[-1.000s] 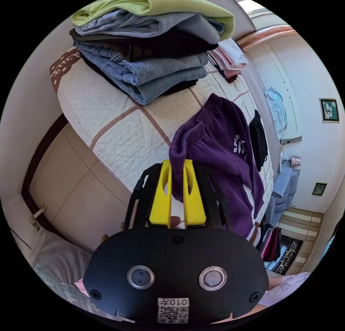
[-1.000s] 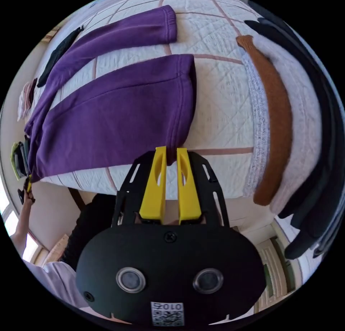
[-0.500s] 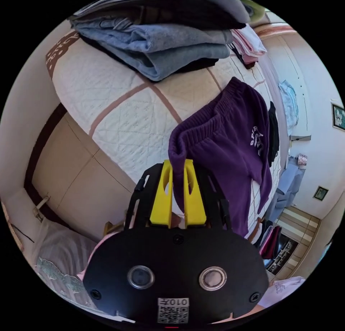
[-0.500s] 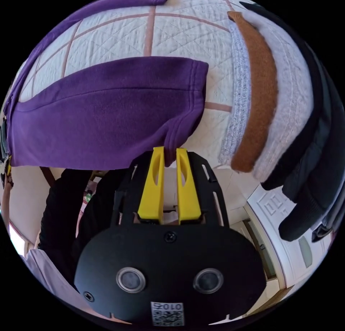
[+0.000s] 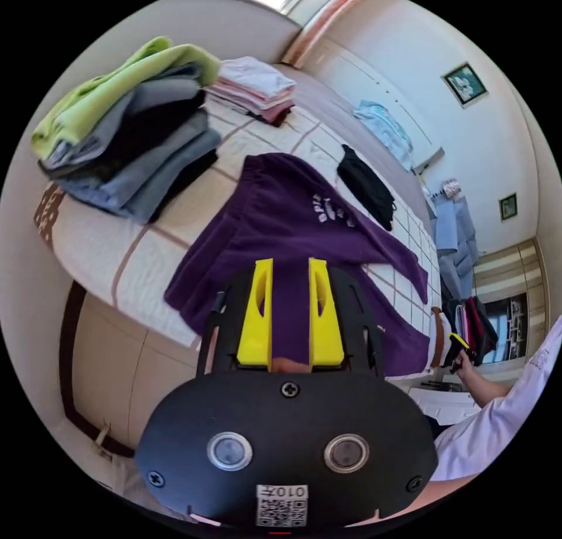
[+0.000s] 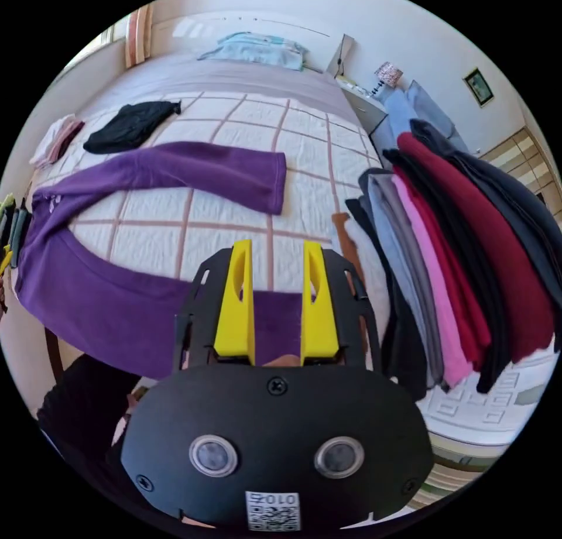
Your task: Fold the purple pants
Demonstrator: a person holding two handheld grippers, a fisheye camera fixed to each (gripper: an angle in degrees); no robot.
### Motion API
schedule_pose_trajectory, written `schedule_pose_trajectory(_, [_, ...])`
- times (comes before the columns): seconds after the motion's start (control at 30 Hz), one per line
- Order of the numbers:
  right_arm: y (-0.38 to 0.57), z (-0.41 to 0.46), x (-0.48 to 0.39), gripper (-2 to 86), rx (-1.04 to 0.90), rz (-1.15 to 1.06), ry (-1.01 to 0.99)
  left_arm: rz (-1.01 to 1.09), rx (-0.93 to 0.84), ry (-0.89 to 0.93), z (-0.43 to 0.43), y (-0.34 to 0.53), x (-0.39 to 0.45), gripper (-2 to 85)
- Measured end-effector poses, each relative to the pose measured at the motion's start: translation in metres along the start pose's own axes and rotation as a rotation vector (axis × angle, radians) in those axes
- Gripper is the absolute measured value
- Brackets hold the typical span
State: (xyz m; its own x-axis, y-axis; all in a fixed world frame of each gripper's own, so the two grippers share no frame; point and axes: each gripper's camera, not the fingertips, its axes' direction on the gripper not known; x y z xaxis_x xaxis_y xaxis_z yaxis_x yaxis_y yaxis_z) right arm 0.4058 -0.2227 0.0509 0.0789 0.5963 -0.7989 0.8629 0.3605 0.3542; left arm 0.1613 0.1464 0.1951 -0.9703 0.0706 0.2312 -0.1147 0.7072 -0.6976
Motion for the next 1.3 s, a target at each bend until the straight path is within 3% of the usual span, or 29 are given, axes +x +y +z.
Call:
schedule_pose_trajectory(0.07, [-0.049,0.033,-0.005,13.6,-0.097,-0.064,-0.080,0.019,-0.010,0.123,0.033,-0.039,0.021,11.0])
schedule_pose_trajectory(0.17, [-0.086,0.070,-0.017,14.4,-0.182,-0.194,0.014,0.108,-0.053,0.051,0.075,-0.093,0.062,11.5])
schedule_pose_trajectory(0.23, [-0.099,0.085,-0.025,15.1,-0.199,-0.289,0.066,0.349,-0.174,-0.191,0.101,-0.122,0.114,12.0])
schedule_pose_trajectory(0.43, [-0.121,0.133,-0.032,15.2,-0.243,-0.554,0.082,0.906,-0.368,-0.656,0.141,-0.142,0.200,13.6])
schedule_pose_trajectory(0.57, [-0.145,0.123,-0.009,5.0,-0.255,-0.537,0.034,1.031,-0.405,-0.716,0.150,-0.166,0.227,13.5])
schedule_pose_trajectory(0.83, [-0.168,0.031,0.029,3.5,-0.365,-0.814,-0.269,1.289,-0.591,-0.636,0.197,-0.216,0.275,8.0])
schedule_pose_trajectory(0.97, [-0.188,-0.022,0.046,3.6,-0.598,-0.976,-0.700,1.291,-0.648,-0.542,0.188,-0.242,0.281,4.7])
schedule_pose_trajectory(1.13, [-0.237,-0.013,0.071,3.7,-0.739,-0.973,-0.871,1.062,-0.713,-0.262,0.145,-0.306,0.264,2.3])
schedule_pose_trajectory(1.2, [-0.270,0.023,0.083,3.8,-0.782,-0.865,-0.882,0.894,-0.762,-0.116,0.147,-0.341,0.244,2.1])
schedule_pose_trajectory(1.3, [-0.338,0.104,0.117,4.3,-0.713,-0.396,-0.618,0.592,-0.736,0.006,0.173,-0.395,0.207,2.1])
